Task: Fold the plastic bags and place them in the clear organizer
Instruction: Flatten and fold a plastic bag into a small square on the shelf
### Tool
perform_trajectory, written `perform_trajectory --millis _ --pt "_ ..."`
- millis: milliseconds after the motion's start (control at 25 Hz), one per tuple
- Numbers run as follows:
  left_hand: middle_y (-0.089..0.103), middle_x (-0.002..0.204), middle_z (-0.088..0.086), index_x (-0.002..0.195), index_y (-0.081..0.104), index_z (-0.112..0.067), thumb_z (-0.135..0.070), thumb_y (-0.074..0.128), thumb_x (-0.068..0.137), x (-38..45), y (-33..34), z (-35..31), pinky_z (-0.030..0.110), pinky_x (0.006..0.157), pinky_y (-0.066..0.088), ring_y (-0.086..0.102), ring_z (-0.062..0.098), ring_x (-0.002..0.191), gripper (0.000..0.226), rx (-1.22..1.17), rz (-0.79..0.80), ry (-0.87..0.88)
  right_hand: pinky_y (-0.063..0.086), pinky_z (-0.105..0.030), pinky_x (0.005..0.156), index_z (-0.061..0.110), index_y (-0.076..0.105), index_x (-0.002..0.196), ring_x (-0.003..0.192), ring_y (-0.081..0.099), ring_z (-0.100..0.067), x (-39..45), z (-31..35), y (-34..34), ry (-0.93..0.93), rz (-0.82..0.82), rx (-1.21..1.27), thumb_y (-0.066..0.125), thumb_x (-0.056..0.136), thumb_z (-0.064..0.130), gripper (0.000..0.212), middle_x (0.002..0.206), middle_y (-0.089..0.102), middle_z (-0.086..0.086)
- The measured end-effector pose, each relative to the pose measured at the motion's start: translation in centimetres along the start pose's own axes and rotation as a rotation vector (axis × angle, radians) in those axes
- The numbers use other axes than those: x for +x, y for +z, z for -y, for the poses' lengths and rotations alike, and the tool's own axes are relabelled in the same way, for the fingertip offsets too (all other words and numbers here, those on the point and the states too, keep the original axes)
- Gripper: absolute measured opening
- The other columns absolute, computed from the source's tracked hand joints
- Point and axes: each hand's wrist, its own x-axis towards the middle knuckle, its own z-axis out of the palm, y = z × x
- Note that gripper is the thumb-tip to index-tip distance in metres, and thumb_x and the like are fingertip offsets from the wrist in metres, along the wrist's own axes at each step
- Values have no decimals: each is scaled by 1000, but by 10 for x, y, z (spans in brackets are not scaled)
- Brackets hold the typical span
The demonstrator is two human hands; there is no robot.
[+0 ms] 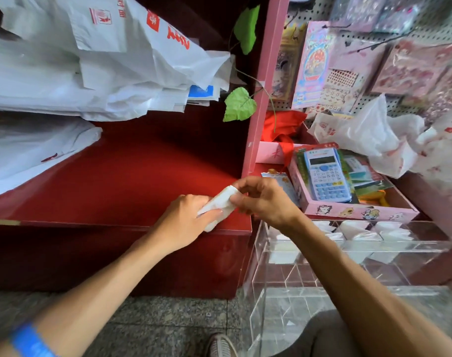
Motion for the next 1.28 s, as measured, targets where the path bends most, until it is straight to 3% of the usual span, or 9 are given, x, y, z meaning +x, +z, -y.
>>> perform_trajectory --millis 240,320,400,480,600,720,960,1160,1280 --pt "49 51 -11 60 50 -20 -25 70 87 22 57 -54 21 45 28 42 6 48 34 -153 37 94 44 -23 47 3 64 92 49 53 -12 -49 -1 -51 120 -186 74 64 89 -6 9 62 61 4" --pt "68 85 -6 88 66 -17 -41 71 84 27 76 -59 31 66 46 61 15 79 25 -31 59 153 46 -25 47 4 67 93 49 55 -12 -65 -7 -71 157 -315 82 64 88 -5 11 62 62 5" --pt "51 145 2 136 53 -20 -67 61 76 32 94 -59 39 107 36 45 20 133 76 177 175 188 49 -27 49 1 68 97 52 59 -13 -82 -13 -93 179 -442 84 64 89 -3 10 66 65 3" --pt "14 165 -3 155 22 -23 -88 42 66 35 108 -61 44 120 9 11 14 151 112 285 317 130 51 -27 50 1 68 100 56 62 -15 -100 -20 -121 206 -562 50 63 91 1 10 74 69 -4" --pt "-4 166 -4 158 3 -21 -103 5 49 38 127 -59 42 122 -4 -6 11 152 137 392 387 132 52 -30 52 6 69 96 57 63 -15 -126 -32 -172 250 -755 -89 63 91 3 9 77 68 -9" --pt "-5 166 -4 158 1 -19 -102 -13 41 41 136 -55 37 122 -4 -6 11 152 145 452 344 155 53 -30 49 15 71 94 53 65 -19 -150 -42 -224 310 -900 -348 59 88 4 18 70 68 -8" --pt "-1 165 -5 158 4 -20 -101 3 52 42 142 -52 32 122 -1 -2 10 152 133 510 295 175 53 -34 71 16 73 88 77 63 -28 -172 -58 -281 446 -917 -750 50 80 2 28 82 70 -9" --pt "-4 165 -7 158 3 -22 -91 11 62 42 142 -51 30 121 -6 -5 8 151 119 517 289 167 56 -39 70 17 73 79 70 65 -31 -166 -76 -285 482 -779 -833 48 79 1 30 71 66 -5" --pt "-4 165 -7 158 3 -22 -90 12 64 41 142 -51 31 121 -6 -5 8 151 117 508 296 161 43 -25 59 24 70 73 64 60 -20 -161 -87 -279 497 -691 -840 50 78 -3 34 61 58 10"
